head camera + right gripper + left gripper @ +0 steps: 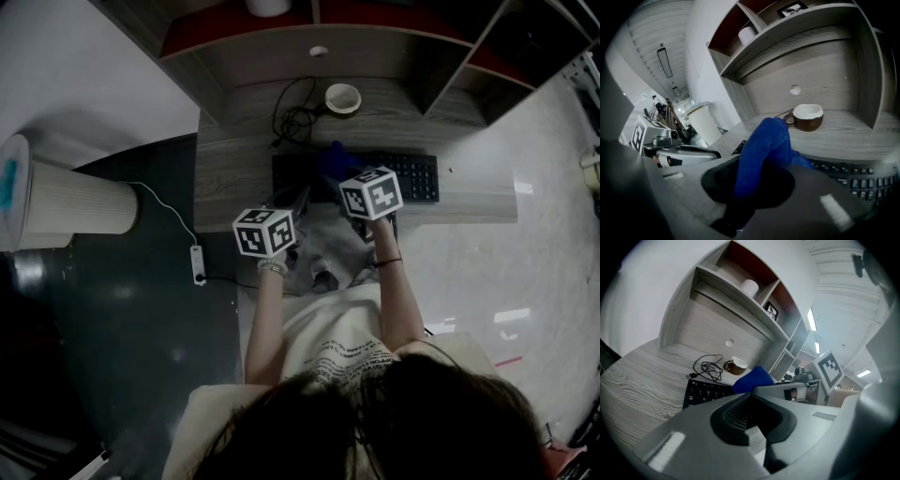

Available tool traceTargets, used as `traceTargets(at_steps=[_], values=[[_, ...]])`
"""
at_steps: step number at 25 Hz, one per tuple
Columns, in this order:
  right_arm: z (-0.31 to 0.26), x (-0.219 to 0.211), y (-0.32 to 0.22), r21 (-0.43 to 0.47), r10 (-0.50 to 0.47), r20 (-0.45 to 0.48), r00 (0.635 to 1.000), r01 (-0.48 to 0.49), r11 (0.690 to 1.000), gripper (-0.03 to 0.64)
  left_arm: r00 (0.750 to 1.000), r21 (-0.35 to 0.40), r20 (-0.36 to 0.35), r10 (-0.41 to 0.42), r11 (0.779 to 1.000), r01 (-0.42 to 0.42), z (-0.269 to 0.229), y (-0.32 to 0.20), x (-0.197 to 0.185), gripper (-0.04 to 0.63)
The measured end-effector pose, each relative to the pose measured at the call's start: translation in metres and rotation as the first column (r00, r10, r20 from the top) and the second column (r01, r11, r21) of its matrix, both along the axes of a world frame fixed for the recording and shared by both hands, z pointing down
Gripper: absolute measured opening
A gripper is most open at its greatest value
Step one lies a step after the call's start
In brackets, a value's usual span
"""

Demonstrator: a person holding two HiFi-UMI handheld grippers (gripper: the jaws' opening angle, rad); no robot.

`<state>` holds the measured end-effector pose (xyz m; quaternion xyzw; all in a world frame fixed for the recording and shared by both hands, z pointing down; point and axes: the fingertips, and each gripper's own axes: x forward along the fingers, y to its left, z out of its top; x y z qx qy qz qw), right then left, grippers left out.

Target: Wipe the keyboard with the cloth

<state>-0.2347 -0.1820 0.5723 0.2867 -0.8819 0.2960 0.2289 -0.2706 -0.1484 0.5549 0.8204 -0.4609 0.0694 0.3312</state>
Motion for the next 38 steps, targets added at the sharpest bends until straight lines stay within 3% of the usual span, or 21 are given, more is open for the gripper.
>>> traceTargets(at_steps=[38], values=[[0.002, -0.092, 0.002, -0.005, -0.113, 0.013, 0.993, 0.113, 0.994, 0.058, 0.995, -0.004, 0.005, -0.104, 0.995, 0.104, 0.007, 0.002, -0.084, 0.003]])
